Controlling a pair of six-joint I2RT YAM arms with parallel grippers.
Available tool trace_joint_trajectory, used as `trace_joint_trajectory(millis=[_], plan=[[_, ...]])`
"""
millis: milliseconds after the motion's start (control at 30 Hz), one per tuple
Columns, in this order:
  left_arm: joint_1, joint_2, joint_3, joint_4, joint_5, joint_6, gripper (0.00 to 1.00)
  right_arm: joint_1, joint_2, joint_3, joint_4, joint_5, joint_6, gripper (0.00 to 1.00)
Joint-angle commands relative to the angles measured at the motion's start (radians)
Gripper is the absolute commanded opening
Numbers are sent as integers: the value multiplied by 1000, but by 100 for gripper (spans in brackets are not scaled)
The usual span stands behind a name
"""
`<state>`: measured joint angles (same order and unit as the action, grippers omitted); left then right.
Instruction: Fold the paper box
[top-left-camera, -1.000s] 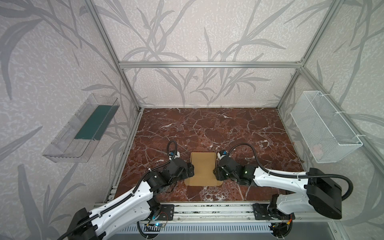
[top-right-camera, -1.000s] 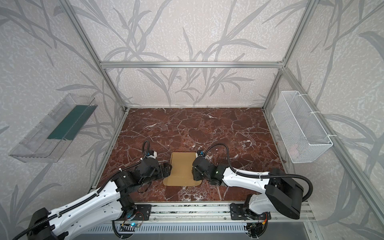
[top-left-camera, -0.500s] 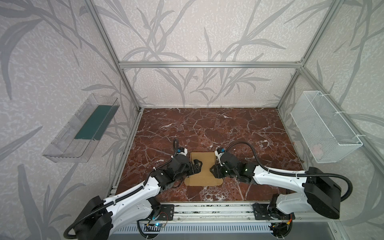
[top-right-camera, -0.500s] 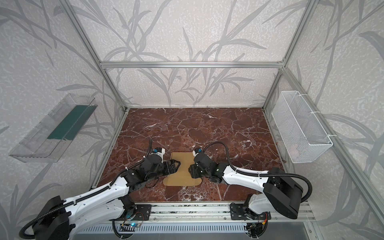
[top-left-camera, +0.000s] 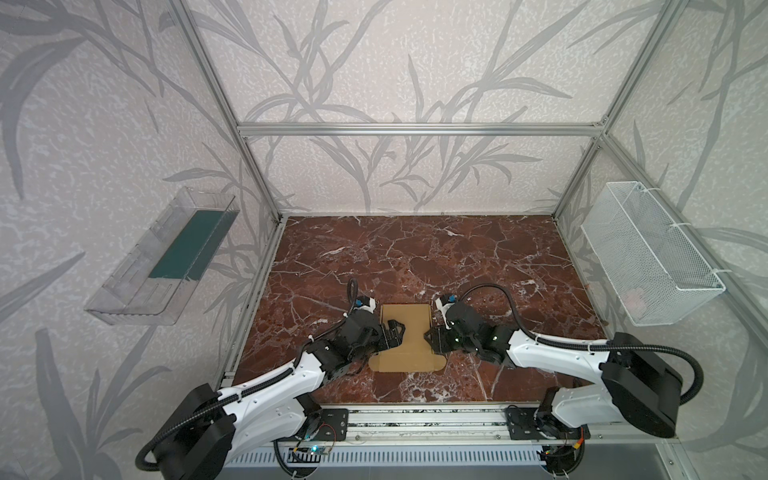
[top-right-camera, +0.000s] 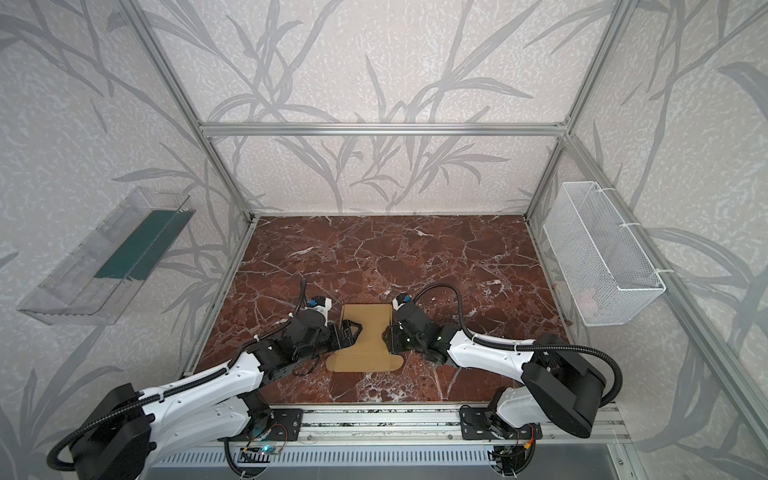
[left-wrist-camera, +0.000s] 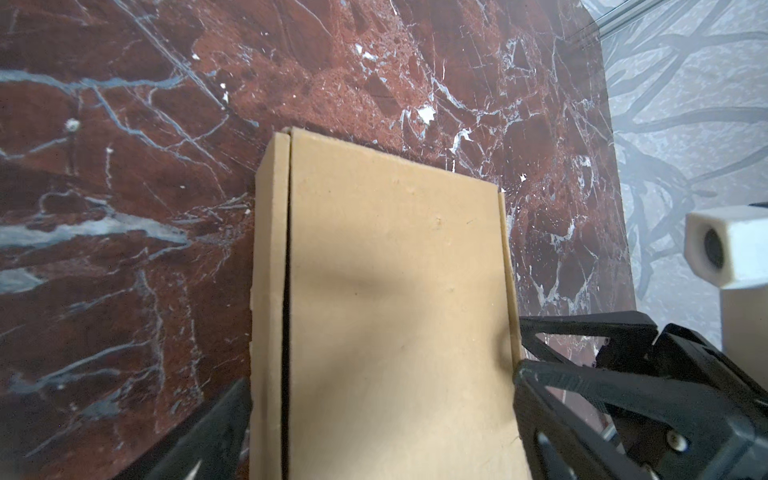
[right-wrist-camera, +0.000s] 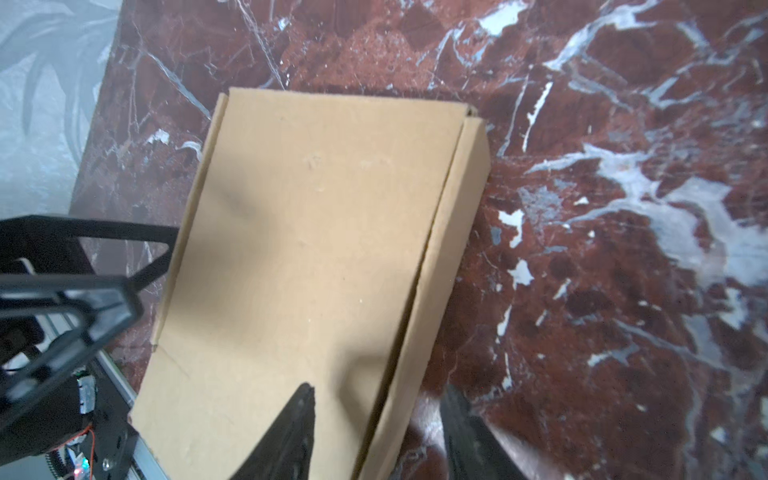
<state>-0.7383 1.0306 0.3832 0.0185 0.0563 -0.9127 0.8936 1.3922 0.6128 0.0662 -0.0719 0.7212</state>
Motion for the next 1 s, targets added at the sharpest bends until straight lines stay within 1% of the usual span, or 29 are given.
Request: trace_joint_trajectory(millis=[0, 233, 400, 600, 733, 833, 967], plan=[[5, 12, -10, 70, 14, -18, 99, -10, 32, 4, 75, -50, 17, 50], [5, 74, -10, 161, 35, -52, 99, -26, 80, 28, 124, -92, 20, 49], [5, 122, 13, 202, 42, -60, 99, -49, 92, 42, 139, -100, 15, 48], [7, 199, 83, 228, 41, -42, 99, -105, 124, 76, 146, -133, -5, 48], [8, 274, 144, 239, 47, -28, 99, -158, 159, 113, 141, -169, -23, 48], [18, 340, 195, 244, 59, -16, 99, -194, 192, 145, 136, -203, -34, 48], [45, 420, 257, 255, 76, 0, 99, -231, 227, 189, 106, -220, -61, 48]])
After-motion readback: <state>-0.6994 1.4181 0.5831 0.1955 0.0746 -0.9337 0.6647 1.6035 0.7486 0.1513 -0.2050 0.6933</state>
